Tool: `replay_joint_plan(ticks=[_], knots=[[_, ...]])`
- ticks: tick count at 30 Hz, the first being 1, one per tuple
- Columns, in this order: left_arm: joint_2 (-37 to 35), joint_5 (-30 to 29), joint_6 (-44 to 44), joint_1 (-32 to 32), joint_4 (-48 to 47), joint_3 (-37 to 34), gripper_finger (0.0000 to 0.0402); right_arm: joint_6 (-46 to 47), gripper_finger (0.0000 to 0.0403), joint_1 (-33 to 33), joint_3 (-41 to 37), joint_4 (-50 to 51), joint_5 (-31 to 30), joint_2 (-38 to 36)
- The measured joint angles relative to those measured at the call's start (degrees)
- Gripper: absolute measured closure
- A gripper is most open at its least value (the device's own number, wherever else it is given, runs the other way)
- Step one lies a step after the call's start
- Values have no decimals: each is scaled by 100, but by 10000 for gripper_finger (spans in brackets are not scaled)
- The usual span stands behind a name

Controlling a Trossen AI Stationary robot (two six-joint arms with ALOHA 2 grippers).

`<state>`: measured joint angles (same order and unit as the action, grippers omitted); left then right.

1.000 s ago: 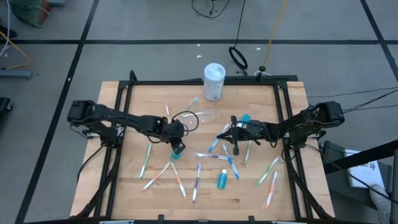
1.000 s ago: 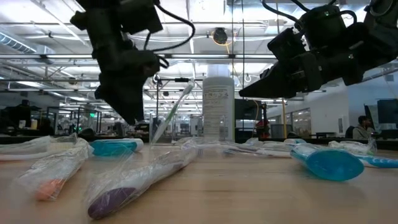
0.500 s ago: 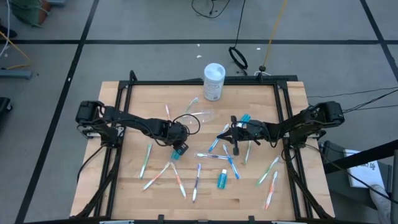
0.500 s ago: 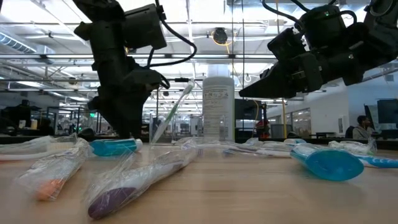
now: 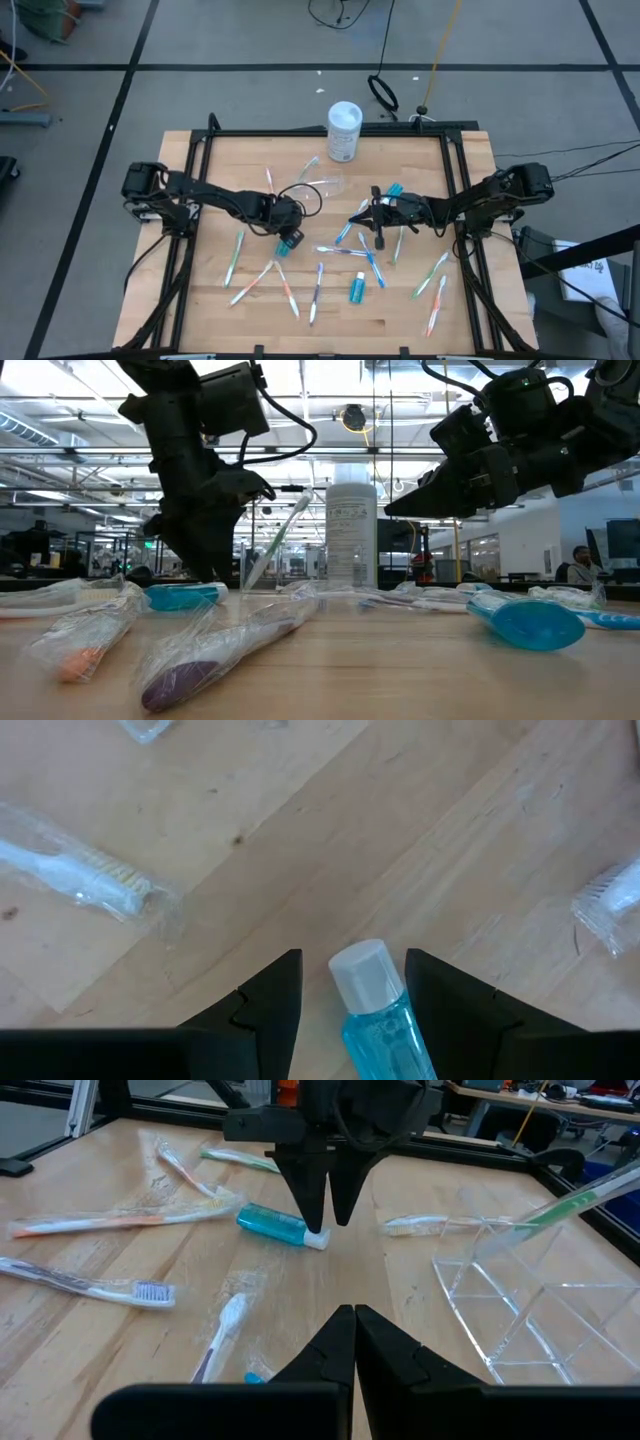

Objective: Pick & Place toothbrushing station
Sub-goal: Put the blue mouthwash into the transparent organizer

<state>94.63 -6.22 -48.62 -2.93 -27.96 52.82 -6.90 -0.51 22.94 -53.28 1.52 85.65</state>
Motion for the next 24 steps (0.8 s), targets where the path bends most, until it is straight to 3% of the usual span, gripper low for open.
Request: replay_joint_plan(ticks=[24], knots=[[2,-151,-188,-88,278,-273,218,0,399,0,0,0,2,0]])
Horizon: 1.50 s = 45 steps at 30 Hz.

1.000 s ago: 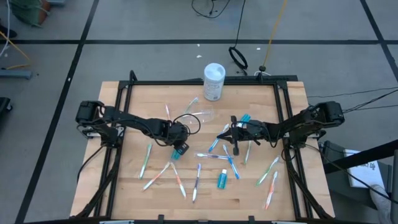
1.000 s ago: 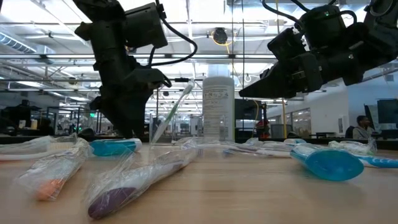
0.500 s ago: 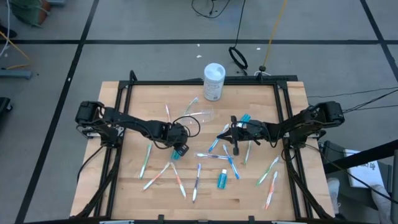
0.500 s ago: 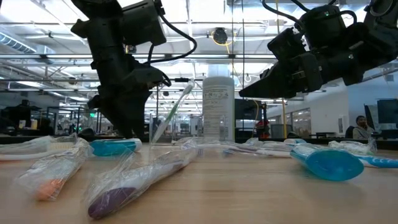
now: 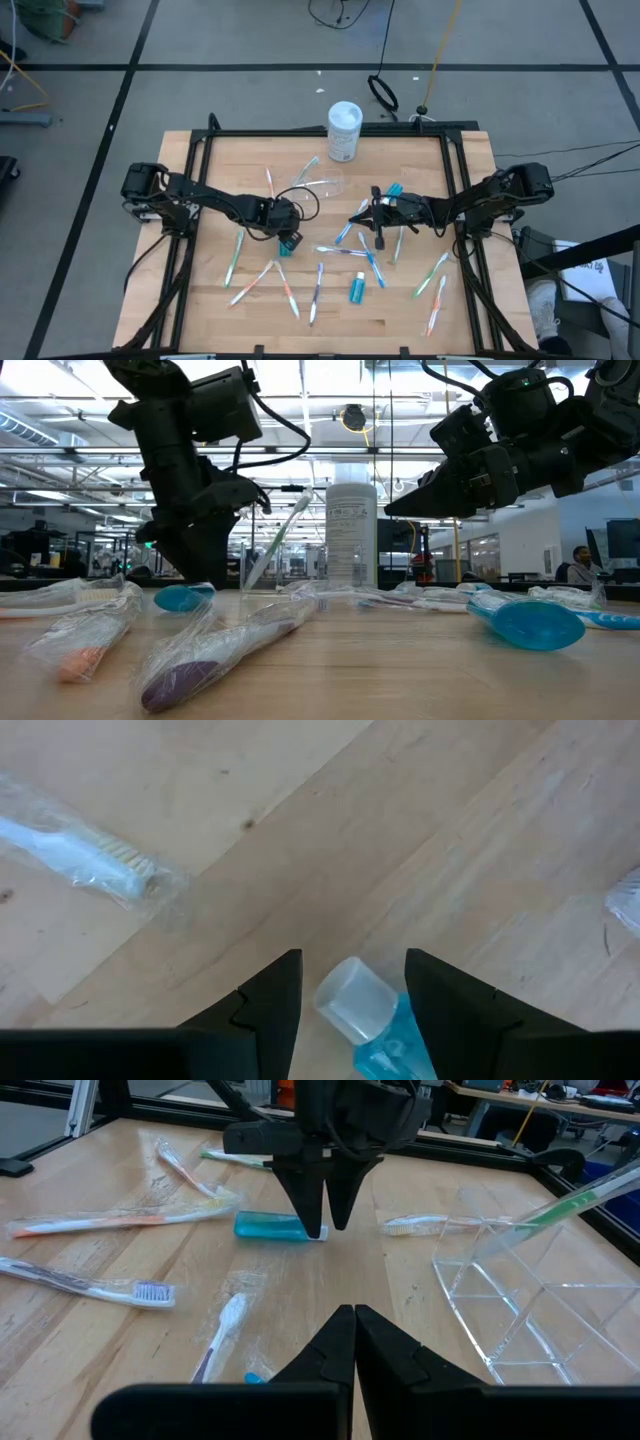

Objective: Pick & Place toothbrushing station
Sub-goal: Put the blue mouthwash into the transparent organizer

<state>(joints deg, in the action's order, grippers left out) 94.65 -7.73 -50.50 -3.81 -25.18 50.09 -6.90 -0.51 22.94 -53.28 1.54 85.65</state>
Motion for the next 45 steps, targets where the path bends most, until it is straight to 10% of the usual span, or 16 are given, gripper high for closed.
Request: replay_joint_plan(ticks=[21,45], knots=[[0,20,-551,-2,-400,0,218,0,399,2,0,0,-1,0],[-289,889,8340,331,-1412,882,218,0,399,-4,0,0,-2,0]])
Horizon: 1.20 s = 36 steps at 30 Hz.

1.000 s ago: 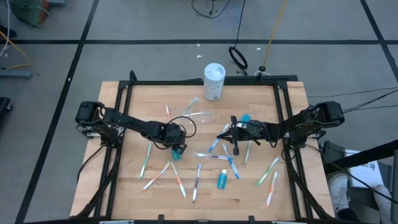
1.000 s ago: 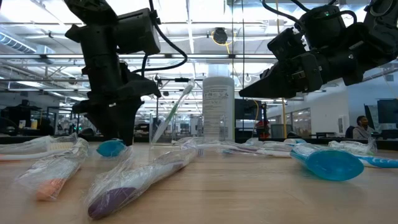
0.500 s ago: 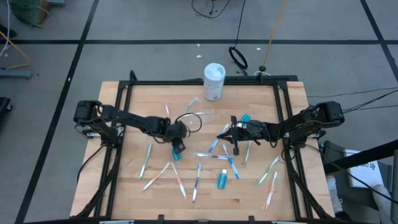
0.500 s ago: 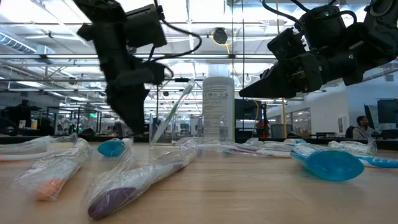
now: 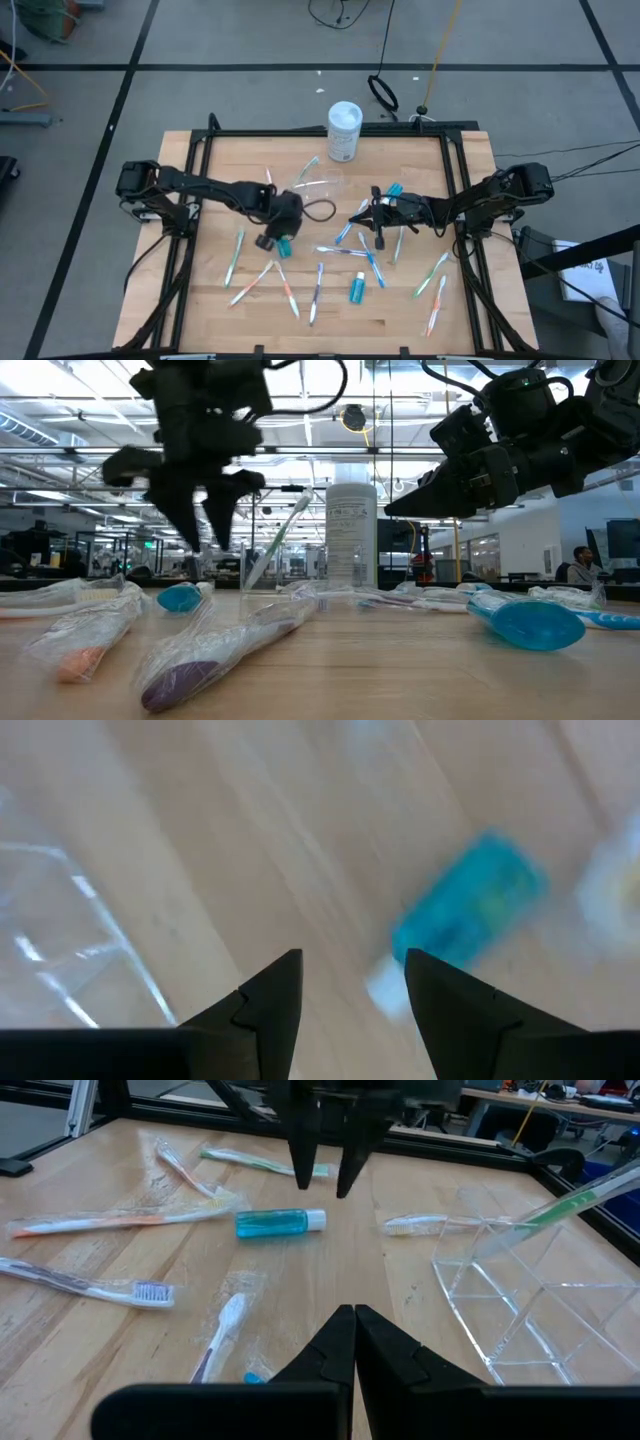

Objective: Pick & Place toothbrushing station
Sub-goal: Put the blue mouthwash into the transparent organizer

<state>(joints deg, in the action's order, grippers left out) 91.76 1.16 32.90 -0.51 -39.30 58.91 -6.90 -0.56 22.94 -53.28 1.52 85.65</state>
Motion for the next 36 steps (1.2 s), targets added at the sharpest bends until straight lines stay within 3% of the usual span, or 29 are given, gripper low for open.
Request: replay_joint_plan(ticks=[3,9,17,22,36], knots=[[11,-16,690,-5,-223,-94,218,0,399,0,0,2,0,0],[11,-16,767,-12,220,-570,218,0,399,0,0,1,0,0],[11,-247,2451,-75,650,-869,218,0,399,0,0,2,0,0],[13,125,2591,-86,662,-935,218,0,399,0,0,2,0,0],[13,163,2522,-81,1277,-1315,218,0,399,0,0,1,0,0]])
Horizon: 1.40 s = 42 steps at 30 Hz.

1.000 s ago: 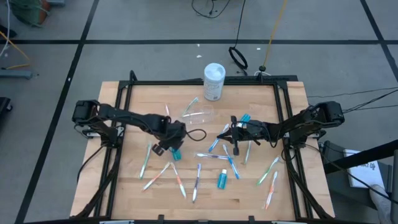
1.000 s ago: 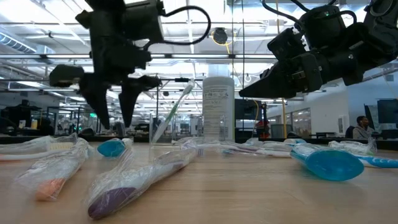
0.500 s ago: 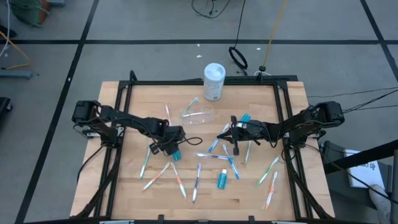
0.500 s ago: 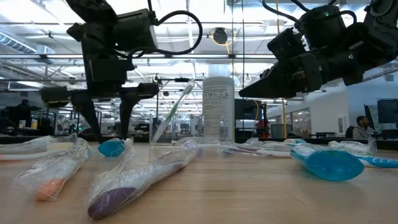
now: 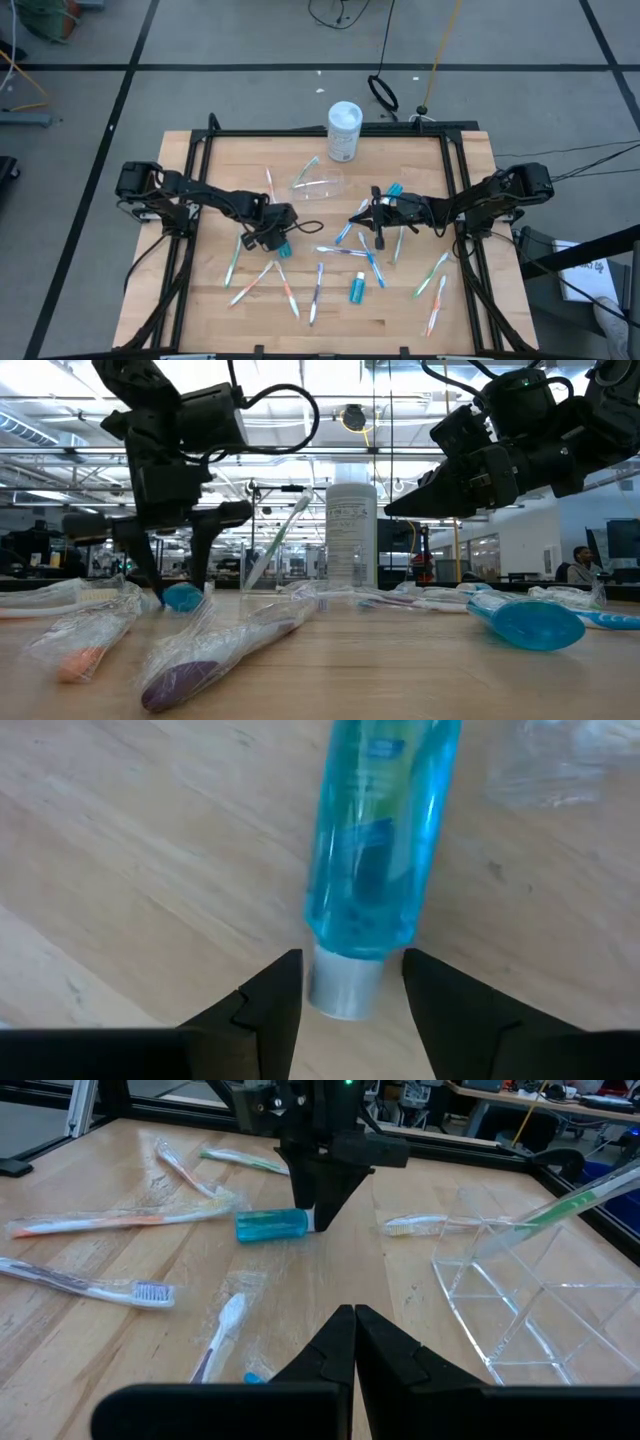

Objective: Pick & Place toothbrushing station
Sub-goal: Put the blue mouthwash into the transparent organizer

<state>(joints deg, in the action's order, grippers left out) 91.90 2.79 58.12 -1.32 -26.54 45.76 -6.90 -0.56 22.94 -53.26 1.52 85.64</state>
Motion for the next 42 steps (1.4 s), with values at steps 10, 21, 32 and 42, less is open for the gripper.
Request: replay_joint_plan(ticks=[10,21,32,42], knots=[[-15,29,38,-1,95,-115,303,0,399,0,0,-1,0,0],[-9,-1529,1485,-397,926,330,291,0,399,0,1,-1,0,0],[-15,-4139,3746,-274,2369,1322,297,0,399,0,2,-1,0,0],[20,-4339,4976,679,2319,1254,307,0,399,0,2,-1,0,-2]])
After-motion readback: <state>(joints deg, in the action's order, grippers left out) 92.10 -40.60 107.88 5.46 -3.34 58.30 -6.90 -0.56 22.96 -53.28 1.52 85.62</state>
